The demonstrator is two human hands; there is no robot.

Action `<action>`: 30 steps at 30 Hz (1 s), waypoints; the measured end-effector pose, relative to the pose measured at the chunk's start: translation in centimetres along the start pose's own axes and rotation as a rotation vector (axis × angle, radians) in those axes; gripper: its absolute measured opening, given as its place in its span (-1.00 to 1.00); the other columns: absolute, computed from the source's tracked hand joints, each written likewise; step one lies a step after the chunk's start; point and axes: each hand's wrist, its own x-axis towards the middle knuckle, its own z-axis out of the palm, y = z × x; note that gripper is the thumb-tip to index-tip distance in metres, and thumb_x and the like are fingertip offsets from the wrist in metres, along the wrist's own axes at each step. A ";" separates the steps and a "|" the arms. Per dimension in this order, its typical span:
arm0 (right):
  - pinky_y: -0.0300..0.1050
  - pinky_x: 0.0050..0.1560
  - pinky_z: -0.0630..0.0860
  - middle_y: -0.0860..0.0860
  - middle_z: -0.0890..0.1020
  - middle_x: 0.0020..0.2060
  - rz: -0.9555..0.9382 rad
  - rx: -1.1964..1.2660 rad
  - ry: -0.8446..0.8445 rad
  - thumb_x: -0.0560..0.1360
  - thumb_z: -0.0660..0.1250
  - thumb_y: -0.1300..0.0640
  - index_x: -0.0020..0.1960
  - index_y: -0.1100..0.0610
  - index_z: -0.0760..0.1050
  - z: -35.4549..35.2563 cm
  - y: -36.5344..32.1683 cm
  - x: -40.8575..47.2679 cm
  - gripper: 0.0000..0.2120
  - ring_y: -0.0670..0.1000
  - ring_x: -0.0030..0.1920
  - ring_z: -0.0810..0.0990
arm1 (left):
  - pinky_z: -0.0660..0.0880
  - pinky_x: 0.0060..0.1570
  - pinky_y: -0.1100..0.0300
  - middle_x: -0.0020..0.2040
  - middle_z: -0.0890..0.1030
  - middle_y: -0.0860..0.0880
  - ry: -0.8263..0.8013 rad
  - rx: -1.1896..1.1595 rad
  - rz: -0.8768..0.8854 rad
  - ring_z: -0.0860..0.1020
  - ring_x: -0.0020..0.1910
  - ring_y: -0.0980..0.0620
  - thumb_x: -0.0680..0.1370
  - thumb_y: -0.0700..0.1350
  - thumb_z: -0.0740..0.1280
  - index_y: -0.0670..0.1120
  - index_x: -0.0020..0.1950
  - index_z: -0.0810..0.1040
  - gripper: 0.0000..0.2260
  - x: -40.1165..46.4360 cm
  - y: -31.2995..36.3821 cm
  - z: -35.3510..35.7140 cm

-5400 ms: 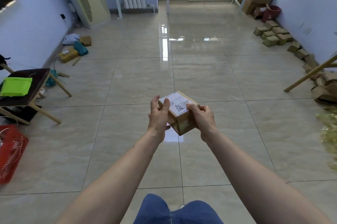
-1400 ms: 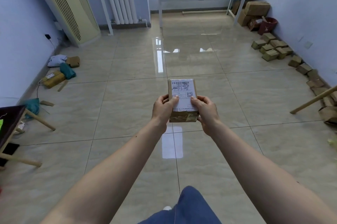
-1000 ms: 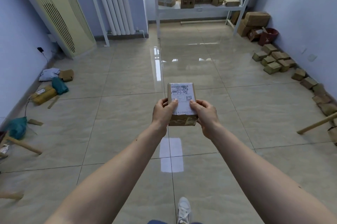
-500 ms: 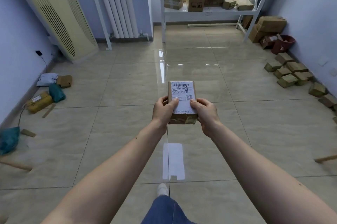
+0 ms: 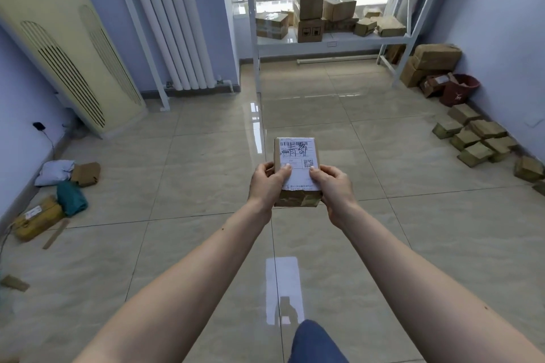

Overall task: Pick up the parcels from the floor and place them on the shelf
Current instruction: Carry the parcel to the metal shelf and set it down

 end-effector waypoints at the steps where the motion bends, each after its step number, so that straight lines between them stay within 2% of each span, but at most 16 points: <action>1: 0.10 0.12 0.63 0.10 0.72 -0.01 -0.001 -0.004 0.006 0.52 0.39 0.16 0.20 0.19 0.55 0.3 -0.5 1.4 -0.74 0.12 0.03 0.71 | 0.55 -0.17 0.28 0.26 0.59 -0.15 -0.008 0.000 0.002 0.62 0.12 -0.05 0.54 -0.10 0.40 -0.22 0.40 0.40 -0.53 1.5 0.4 0.3; 3: 0.11 0.12 0.64 0.11 0.72 0.01 -0.002 -0.018 0.010 0.52 0.39 0.16 0.20 0.19 0.55 1.0 -1.4 4.4 -0.74 0.13 0.04 0.71 | 0.55 -0.31 0.36 0.20 0.62 -0.14 -0.030 -0.004 0.003 0.64 -0.03 0.04 0.54 -0.12 0.40 -0.22 0.36 0.44 -0.57 4.5 1.2 0.9; 5: 0.11 0.11 0.64 0.11 0.72 0.00 -0.003 -0.028 0.006 0.53 0.38 0.17 0.17 0.20 0.56 1.8 -2.4 7.6 -0.76 0.14 0.04 0.71 | 0.54 -0.34 0.39 0.18 0.63 -0.14 -0.037 -0.004 0.002 0.63 -0.09 0.08 0.55 -0.13 0.40 -0.22 0.34 0.46 -0.60 7.6 2.0 1.5; 9: 0.15 0.16 0.62 0.15 0.71 0.04 -0.007 -0.023 0.002 0.52 0.38 0.18 0.16 0.21 0.56 3.5 -4.7 14.4 -0.77 0.16 0.08 0.70 | 0.58 -0.18 0.30 0.19 0.64 -0.15 -0.028 -0.011 0.018 0.63 0.02 -0.02 0.55 -0.13 0.40 -0.22 0.33 0.48 -0.62 14.2 4.2 3.2; 15: 0.16 0.14 0.63 0.16 0.70 0.05 -0.011 -0.031 -0.026 0.51 0.39 0.17 0.25 0.26 0.53 5.5 -9.5 24.7 -0.66 0.17 0.08 0.70 | 0.56 -0.32 0.38 0.12 0.66 -0.08 -0.006 -0.044 0.026 0.65 -0.08 0.08 0.55 -0.12 0.39 -0.17 0.30 0.50 -0.66 23.7 8.6 6.1; 20: 0.05 0.01 0.65 0.15 0.70 0.04 -0.011 -0.037 -0.030 0.51 0.38 0.19 0.24 0.24 0.53 7.4 -12.7 32.3 -0.69 0.15 0.03 0.70 | 0.53 -0.38 0.40 0.02 0.65 0.00 0.015 -0.066 0.023 0.64 -0.13 0.13 0.54 -0.12 0.40 -0.15 0.29 0.49 -0.66 31.0 11.2 8.3; 24: 0.06 0.02 0.65 0.15 0.70 0.05 -0.001 -0.042 -0.039 0.51 0.38 0.18 0.23 0.22 0.53 9.5 -14.4 38.5 -0.69 0.16 0.05 0.70 | 0.53 -0.40 0.39 -0.02 0.65 0.03 0.008 -0.075 0.015 0.65 -0.14 0.13 0.54 -0.12 0.40 -0.13 0.28 0.50 -0.68 37.6 12.9 9.1; 27: 0.05 0.00 0.65 0.15 0.70 0.03 -0.010 -0.036 -0.032 0.50 0.39 0.19 0.18 0.19 0.54 11.6 -15.9 43.6 -0.74 0.13 0.01 0.70 | 0.55 -0.39 0.38 0.01 0.65 0.01 0.005 -0.077 0.019 0.66 -0.12 0.11 0.54 -0.11 0.40 -0.14 0.29 0.49 -0.66 43.1 14.5 9.3; 30: 0.06 0.01 0.64 0.15 0.71 0.02 -0.027 -0.021 -0.032 0.50 0.40 0.18 0.12 0.16 0.55 14.3 -17.6 48.7 -0.80 0.14 0.00 0.70 | 0.55 -0.34 0.34 0.12 0.66 -0.08 -0.001 -0.071 0.041 0.66 -0.06 0.06 0.54 -0.10 0.40 -0.16 0.33 0.47 -0.61 48.8 16.8 9.3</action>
